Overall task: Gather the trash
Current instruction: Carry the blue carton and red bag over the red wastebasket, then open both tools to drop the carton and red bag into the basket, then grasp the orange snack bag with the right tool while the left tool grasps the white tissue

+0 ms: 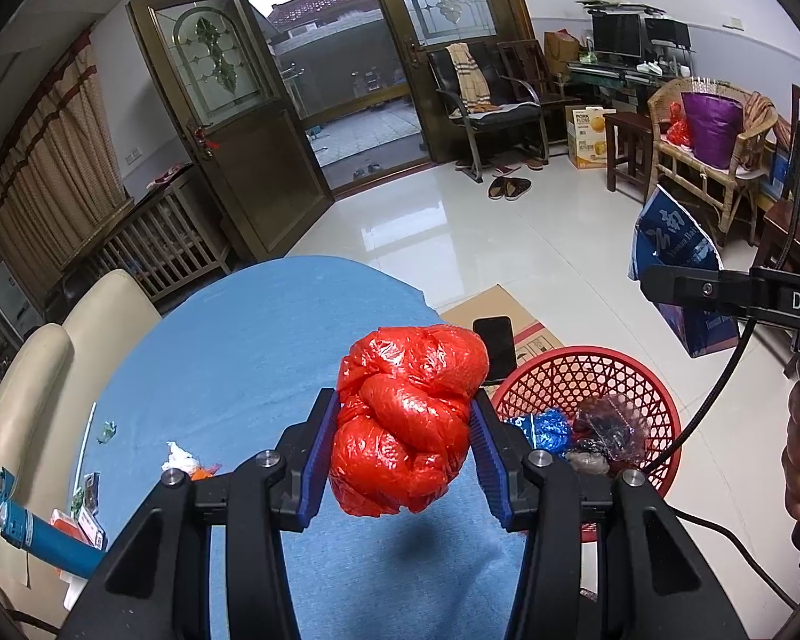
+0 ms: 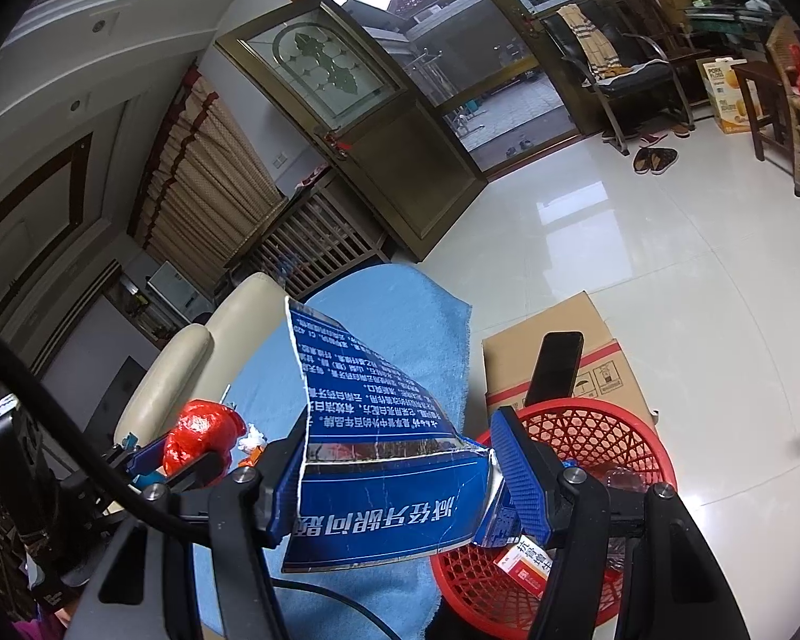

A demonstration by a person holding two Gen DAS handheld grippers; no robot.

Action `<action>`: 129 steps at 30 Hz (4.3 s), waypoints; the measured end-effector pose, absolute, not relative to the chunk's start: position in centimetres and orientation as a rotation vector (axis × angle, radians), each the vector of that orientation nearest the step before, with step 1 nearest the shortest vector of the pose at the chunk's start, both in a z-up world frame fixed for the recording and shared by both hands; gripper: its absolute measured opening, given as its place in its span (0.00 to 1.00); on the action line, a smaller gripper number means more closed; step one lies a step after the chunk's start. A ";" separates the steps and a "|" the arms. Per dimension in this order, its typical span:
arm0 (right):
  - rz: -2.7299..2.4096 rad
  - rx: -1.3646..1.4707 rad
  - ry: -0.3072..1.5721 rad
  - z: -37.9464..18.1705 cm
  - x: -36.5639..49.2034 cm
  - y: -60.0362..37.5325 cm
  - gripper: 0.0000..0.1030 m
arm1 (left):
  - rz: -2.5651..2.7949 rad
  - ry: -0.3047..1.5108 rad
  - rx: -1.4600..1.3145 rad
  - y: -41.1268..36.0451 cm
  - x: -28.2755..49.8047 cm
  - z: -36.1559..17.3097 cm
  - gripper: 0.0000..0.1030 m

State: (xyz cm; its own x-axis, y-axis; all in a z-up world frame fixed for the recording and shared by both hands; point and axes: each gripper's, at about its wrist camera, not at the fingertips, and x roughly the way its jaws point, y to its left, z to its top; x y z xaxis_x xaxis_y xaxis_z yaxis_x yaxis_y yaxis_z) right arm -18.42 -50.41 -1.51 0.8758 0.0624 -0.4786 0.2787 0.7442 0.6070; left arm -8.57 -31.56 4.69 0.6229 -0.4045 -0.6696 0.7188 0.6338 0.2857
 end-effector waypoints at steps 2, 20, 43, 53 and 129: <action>-0.128 0.731 0.500 -1.6 -18.4 -50.4 0.65 | -0.689 0.600 0.583 -31.6 -8.5 4.6 0.49; -0.140 0.747 0.497 -1.7 -18.9 -50.8 0.65 | -0.712 0.616 0.606 -32.4 -7.8 4.0 0.49; -0.151 0.760 0.499 -2.0 -19.1 -51.1 0.65 | -0.729 0.631 0.623 -32.9 -7.5 3.2 0.49; -0.155 0.782 0.514 -2.7 -18.8 -51.6 0.65 | -0.739 0.644 0.633 -33.3 -7.5 2.8 0.49; -0.145 0.922 0.604 -7.4 -17.8 -53.3 0.74 | -0.815 0.887 0.452 -28.2 -3.6 -1.8 0.60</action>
State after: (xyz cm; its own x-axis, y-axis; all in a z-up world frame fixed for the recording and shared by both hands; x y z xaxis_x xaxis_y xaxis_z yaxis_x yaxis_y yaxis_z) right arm -17.77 -53.28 -7.37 0.8264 0.1341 -0.5469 0.3673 0.6077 0.7041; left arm -3.57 -28.24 -1.79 0.3691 -0.4336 -0.8220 0.7821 0.6227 0.0227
